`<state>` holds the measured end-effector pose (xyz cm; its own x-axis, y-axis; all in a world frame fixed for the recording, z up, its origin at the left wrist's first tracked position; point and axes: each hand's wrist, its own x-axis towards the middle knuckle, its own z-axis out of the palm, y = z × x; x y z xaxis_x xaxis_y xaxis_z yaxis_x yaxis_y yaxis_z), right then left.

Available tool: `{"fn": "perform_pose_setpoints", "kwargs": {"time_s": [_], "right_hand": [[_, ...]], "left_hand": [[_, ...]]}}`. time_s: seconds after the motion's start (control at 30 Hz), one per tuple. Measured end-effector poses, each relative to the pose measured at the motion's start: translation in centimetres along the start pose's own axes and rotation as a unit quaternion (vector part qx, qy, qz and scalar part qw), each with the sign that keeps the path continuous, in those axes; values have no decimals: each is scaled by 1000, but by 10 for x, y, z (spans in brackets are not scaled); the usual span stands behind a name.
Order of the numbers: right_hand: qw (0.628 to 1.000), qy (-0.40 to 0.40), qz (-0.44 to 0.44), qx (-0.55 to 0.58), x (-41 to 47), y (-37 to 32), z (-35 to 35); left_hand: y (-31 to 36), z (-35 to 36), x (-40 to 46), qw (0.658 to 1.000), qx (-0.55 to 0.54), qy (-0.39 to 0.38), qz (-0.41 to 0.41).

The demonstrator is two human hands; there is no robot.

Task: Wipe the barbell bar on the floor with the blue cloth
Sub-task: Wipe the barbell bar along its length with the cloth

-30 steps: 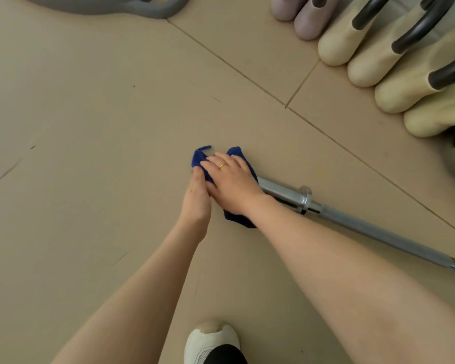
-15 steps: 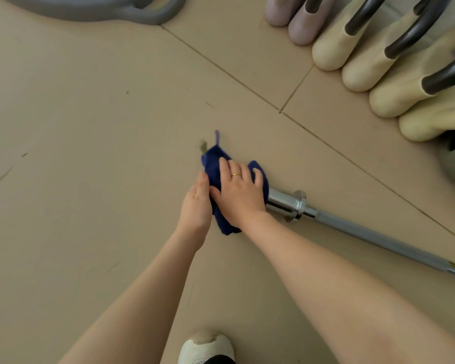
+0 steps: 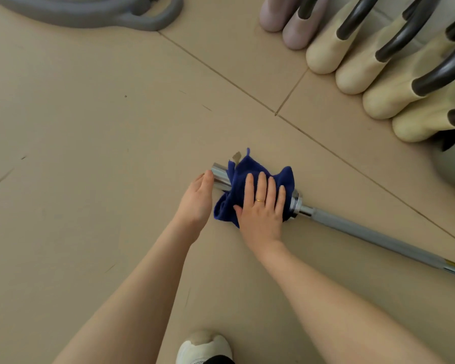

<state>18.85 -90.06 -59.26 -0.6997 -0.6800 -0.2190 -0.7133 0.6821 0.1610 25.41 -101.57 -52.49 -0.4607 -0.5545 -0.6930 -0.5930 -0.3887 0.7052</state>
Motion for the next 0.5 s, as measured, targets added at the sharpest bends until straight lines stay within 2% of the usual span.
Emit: {"fn": "perform_pose_setpoints", "kwargs": {"time_s": [0.1,0.17,0.23,0.4,0.5], "right_hand": [[997,12,-73,27,20,13,-7],[992,-45,-103,61,39,27,-19],[990,-94,-78,75,56,39,-30],[997,-27,25,63,55,44,-32],[997,51,30,57,33,49,-14]], "left_hand": [[-14,-3,10,999,28,19,15],[-18,-3,17,998,38,43,17],[-16,-2,25,997,35,62,31],[1,-3,48,997,1,66,44],[4,-4,60,997,1,63,33]]}}
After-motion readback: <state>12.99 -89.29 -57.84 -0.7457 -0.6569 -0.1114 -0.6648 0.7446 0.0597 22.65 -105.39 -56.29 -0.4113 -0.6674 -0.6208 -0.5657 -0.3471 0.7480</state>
